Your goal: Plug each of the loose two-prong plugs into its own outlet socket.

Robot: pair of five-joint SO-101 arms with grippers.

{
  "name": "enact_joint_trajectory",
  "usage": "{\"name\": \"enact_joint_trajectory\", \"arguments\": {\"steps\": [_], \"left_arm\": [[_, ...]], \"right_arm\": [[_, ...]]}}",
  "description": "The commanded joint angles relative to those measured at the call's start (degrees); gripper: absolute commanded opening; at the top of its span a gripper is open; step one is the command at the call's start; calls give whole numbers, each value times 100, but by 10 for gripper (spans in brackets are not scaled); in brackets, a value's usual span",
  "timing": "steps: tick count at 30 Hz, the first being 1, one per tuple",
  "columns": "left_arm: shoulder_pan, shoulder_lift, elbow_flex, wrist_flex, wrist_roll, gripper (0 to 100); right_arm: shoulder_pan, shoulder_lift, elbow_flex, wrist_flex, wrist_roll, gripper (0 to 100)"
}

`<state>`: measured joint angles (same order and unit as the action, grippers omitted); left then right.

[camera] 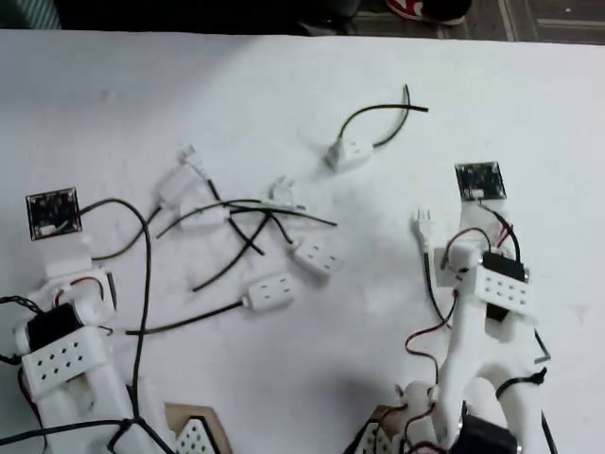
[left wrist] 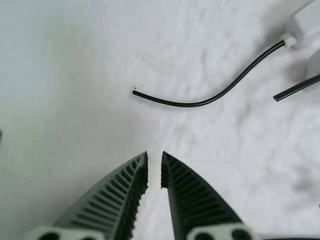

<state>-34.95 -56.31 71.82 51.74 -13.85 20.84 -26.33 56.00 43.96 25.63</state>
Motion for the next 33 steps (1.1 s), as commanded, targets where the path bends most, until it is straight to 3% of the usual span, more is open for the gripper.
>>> {"name": "enact_joint_trajectory", "arguments": {"steps": [1, 10, 16, 23, 33], "left_arm": [[75, -75, -149, -105, -26, 71], [75, -75, -149, -105, -18, 72], [75, -75, -149, -105, -18, 72], [75, -75, -149, -105, -18, 72], [75, -75, -149, -105, -35, 72]], "right_arm": [[330, 418, -149, 31, 360, 37], [189, 1701, -176, 75, 1073, 17], [-919, 1569, -167, 848, 1029, 17], [-2290, 1516, -308, 611, -325, 17], [-2325, -312, -668, 426, -510, 17]]}}
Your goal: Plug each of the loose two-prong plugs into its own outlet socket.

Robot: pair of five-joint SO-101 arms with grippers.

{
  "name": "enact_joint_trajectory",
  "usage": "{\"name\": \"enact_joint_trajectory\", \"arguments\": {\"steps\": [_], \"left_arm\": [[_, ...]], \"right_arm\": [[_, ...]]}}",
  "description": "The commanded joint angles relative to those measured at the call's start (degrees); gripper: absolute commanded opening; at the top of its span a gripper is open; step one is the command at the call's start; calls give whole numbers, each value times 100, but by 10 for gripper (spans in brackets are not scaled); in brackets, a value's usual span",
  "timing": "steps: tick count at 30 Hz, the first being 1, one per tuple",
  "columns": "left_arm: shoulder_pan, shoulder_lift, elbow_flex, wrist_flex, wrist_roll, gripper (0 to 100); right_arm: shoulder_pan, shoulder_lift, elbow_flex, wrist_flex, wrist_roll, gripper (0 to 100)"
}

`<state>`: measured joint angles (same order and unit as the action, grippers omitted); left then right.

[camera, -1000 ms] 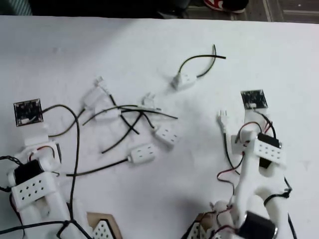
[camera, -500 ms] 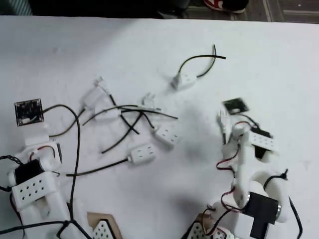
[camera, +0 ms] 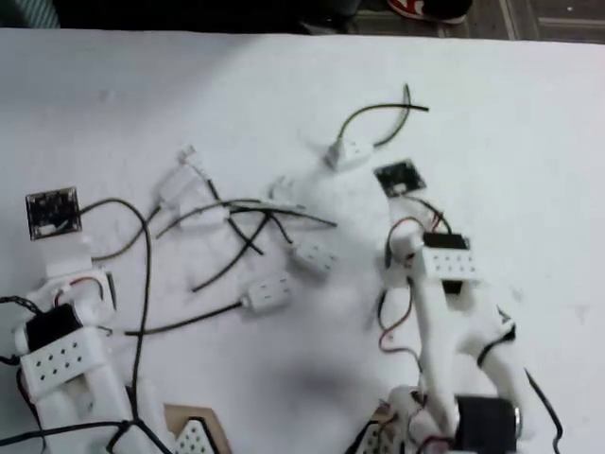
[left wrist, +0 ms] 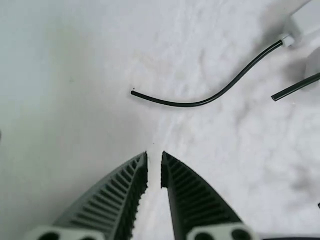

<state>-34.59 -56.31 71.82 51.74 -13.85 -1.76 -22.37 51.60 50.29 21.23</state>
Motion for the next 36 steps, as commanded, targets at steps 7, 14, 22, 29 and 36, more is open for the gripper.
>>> {"name": "enact_joint_trajectory", "arguments": {"steps": [7, 14, 22, 29, 36], "left_arm": [[40, -75, -149, -105, -35, 72], [40, -75, -149, -105, -35, 72], [40, -75, -149, -105, -35, 72], [40, -66, -141, -105, -35, 72], [84, -57, -141, -105, -35, 72]], "right_arm": [[-75, -936, -193, -1622, -62, 17], [57, 435, -492, -2484, -18, 17], [558, 2563, -1987, -2510, -18, 17], [1156, 3618, -2462, -2536, 747, 17], [2105, 3635, -2435, -2246, 1477, 17]]}}
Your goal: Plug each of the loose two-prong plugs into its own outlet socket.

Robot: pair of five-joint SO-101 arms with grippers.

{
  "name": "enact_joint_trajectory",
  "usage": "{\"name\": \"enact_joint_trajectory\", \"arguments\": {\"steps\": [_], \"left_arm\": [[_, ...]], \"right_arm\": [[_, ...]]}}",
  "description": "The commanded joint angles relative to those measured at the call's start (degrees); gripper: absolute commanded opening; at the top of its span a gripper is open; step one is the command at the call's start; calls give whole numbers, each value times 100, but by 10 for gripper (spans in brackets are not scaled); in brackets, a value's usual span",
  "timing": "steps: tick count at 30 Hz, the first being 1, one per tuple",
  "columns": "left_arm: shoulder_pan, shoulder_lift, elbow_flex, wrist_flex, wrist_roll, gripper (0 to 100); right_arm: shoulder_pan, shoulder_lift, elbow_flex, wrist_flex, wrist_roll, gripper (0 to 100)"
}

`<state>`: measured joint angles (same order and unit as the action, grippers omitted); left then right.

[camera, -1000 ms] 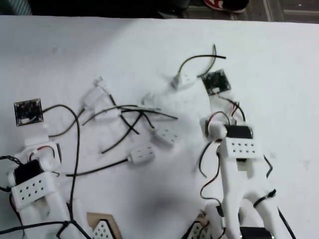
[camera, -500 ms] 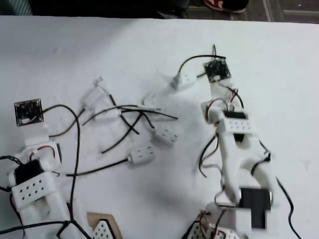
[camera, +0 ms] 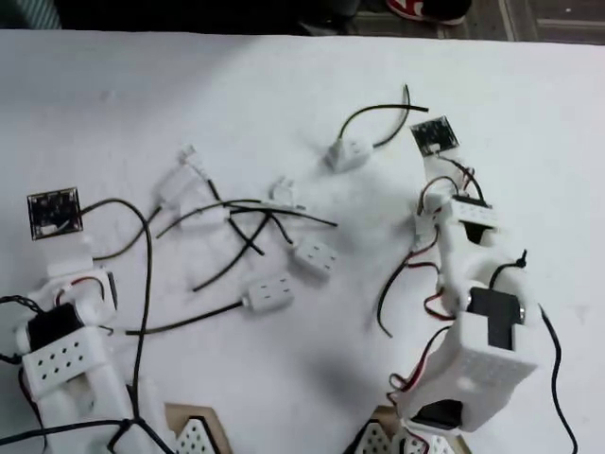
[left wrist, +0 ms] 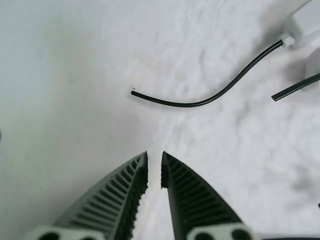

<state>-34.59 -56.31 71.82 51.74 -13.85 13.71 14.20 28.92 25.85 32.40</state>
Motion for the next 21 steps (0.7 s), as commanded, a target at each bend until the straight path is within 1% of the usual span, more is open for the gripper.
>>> {"name": "enact_joint_trajectory", "arguments": {"steps": [1, 4, 8, 11, 16, 18, 19, 21], "left_arm": [[119, -48, -141, -105, -35, 72], [154, -75, -88, -114, -44, 72], [154, -75, -53, -229, -44, 72], [154, -75, -53, -229, -44, 72], [154, -75, -53, -229, -44, 72], [154, -75, -53, -229, -44, 72], [154, -75, -53, -229, -44, 72], [154, -75, -53, -229, -44, 72]], "right_arm": [[664, -22, -167, 382, 536, 17], [936, -101, -193, 980, 1011, 17], [1174, -620, -167, 1965, 1512, 17], [1200, -1147, -158, 2985, 1855, 17], [1182, -1859, -158, 4963, 2453, 17], [1174, -2070, -158, 5578, 2690, 17], [1174, -2158, -158, 5789, 2778, 17], [1182, -2352, -158, 5895, 2884, 17]]}}
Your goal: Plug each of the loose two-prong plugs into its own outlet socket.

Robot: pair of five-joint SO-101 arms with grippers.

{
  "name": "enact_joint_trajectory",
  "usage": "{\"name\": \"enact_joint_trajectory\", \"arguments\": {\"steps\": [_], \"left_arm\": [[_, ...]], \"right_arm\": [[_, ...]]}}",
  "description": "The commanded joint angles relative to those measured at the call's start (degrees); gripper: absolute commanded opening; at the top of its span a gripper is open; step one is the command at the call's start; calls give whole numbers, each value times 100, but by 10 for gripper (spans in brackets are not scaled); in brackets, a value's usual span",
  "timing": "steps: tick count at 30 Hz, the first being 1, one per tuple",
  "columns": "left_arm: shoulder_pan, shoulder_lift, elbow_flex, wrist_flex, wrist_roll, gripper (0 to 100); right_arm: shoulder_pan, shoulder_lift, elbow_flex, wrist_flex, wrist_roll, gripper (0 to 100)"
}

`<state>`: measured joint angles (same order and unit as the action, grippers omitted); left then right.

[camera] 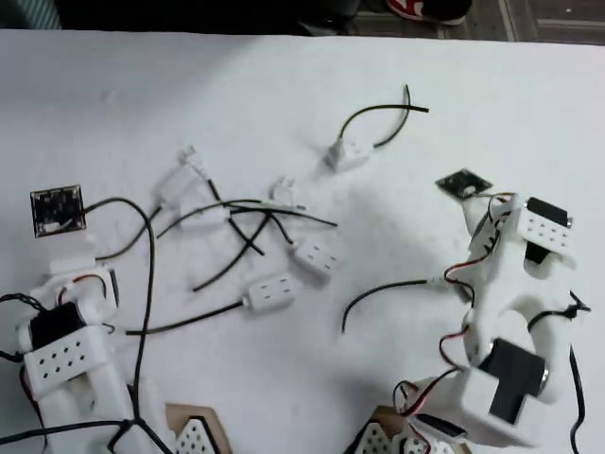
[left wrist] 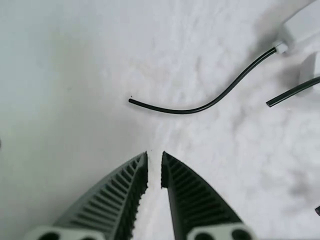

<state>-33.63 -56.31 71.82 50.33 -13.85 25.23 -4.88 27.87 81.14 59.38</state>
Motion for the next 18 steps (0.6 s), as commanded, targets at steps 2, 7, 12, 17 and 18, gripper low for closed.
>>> {"name": "enact_joint_trajectory", "arguments": {"steps": [2, 7, 12, 17, 18], "left_arm": [[57, -75, -53, -88, -44, 72], [57, -75, -53, -88, -44, 72], [57, -75, -53, -88, -44, 72], [57, -75, -53, -88, -44, 72], [57, -75, -53, -88, -44, 72]], "right_arm": [[40, -620, -53, 295, 246, 17], [22, -1007, -53, 321, 800, 69], [13, -1077, -53, 48, 1618, 274], [-189, -1068, 167, -180, 2708, 310], [-286, -1068, 308, -189, 2840, 310]]}}
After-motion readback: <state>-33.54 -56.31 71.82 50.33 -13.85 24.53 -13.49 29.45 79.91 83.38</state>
